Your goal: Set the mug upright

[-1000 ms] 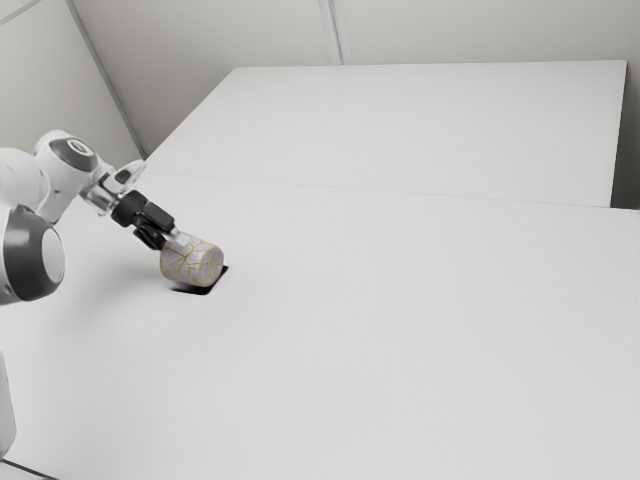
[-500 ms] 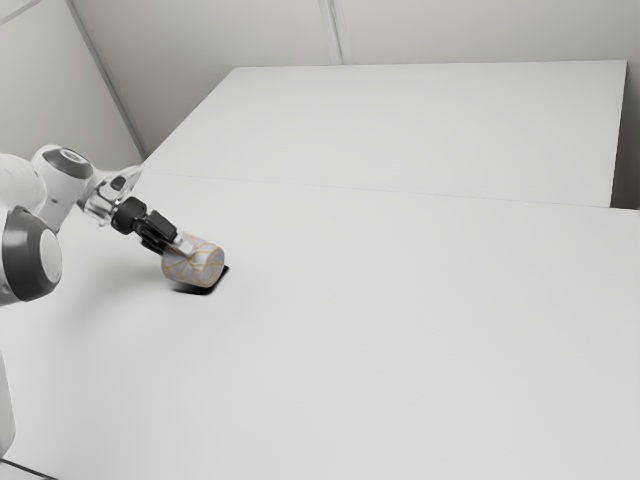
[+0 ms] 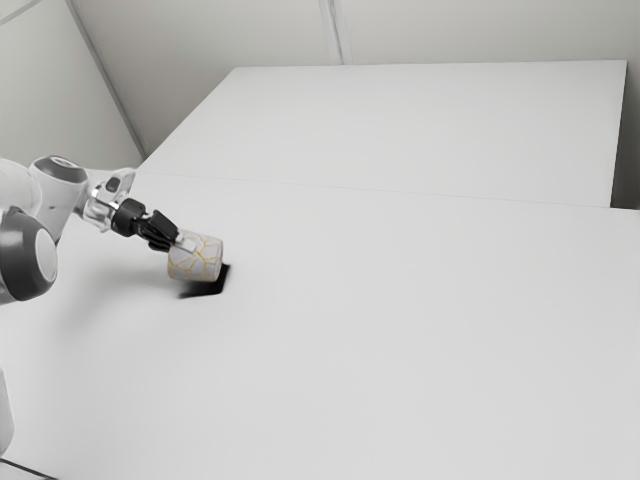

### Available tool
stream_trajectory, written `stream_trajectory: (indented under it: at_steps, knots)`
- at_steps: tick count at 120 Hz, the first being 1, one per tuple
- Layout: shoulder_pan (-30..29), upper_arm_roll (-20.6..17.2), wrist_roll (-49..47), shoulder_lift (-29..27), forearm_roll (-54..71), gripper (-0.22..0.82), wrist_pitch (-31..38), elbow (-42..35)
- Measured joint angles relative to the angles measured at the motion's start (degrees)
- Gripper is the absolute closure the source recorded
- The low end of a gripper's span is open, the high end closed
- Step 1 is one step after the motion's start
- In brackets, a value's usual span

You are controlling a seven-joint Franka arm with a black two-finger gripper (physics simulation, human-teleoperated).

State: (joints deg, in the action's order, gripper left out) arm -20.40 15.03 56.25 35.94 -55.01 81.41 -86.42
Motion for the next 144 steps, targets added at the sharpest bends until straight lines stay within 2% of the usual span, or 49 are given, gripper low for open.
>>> stream_trajectory:
  at_steps: [24,36,49,75,105,144]
  knots:
    - [0.2,-1.6,-3.6,-3.3,3.4,0.77,2.2,0.0]
    - [0.7,-4.9,-7.8,-8.8,9.2,0.78,6.3,-3.4]
    - [4.1,-6.0,-13.9,-15.0,16.3,0.78,11.3,-8.6]
    - [11.8,-6.3,-27.6,-22.2,26.8,0.78,21.1,-17.0]
    - [19.3,-6.2,-45.6,-26.9,37.9,0.78,27.9,-22.8]
    - [22.1,-6.0,-64.0,-28.1,45.3,0.78,30.9,-27.3]
